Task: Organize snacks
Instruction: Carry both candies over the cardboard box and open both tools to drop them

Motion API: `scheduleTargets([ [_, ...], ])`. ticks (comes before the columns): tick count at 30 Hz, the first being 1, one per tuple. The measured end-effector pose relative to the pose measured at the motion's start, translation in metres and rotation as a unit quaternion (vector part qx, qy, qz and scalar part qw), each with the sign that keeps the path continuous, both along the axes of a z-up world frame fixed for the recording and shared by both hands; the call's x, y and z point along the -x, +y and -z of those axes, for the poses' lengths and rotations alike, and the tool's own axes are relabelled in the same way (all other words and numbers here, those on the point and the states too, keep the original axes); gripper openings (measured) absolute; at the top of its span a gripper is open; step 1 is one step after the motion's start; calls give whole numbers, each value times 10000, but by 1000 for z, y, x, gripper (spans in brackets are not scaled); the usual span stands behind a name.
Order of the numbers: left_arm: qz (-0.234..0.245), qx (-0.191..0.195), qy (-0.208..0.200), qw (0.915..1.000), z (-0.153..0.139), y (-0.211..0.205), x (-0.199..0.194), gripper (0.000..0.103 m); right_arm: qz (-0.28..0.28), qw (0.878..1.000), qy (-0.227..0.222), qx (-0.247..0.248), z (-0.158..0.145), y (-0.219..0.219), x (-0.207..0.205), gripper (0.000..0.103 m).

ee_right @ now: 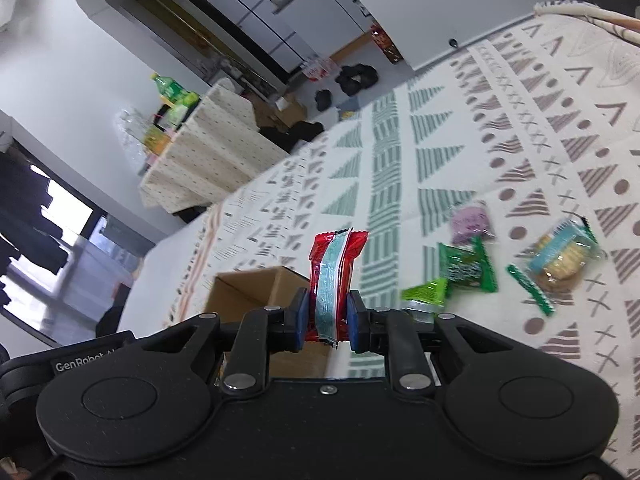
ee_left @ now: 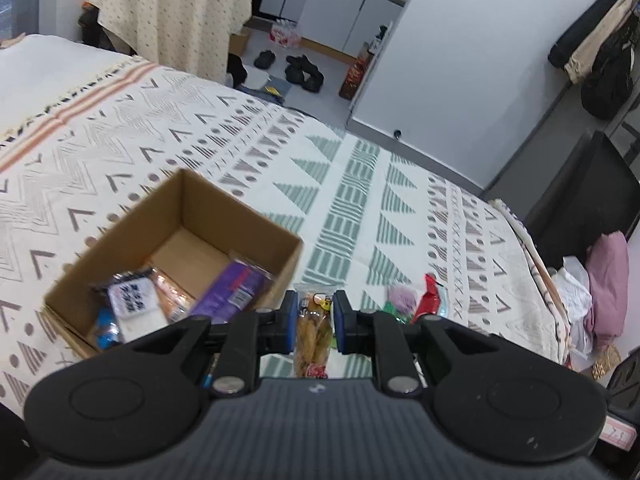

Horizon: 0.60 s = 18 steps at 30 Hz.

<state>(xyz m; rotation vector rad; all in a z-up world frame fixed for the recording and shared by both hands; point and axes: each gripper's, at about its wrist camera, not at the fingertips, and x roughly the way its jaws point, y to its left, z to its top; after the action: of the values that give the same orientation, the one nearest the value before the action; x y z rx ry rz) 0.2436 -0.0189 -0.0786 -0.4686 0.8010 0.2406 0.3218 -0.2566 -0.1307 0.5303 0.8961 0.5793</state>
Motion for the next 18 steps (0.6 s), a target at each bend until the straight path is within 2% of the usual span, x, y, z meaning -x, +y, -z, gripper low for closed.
scheduleTargets([
  [6, -194, -56, -75, 9998, -8, 20, 10, 17, -79, 9998, -138, -89, -8, 12, 6, 20],
  [18, -581, -35, -119, 9982, -7, 68, 21, 17, -391, 9987, -312, -92, -18, 56, 22, 20],
])
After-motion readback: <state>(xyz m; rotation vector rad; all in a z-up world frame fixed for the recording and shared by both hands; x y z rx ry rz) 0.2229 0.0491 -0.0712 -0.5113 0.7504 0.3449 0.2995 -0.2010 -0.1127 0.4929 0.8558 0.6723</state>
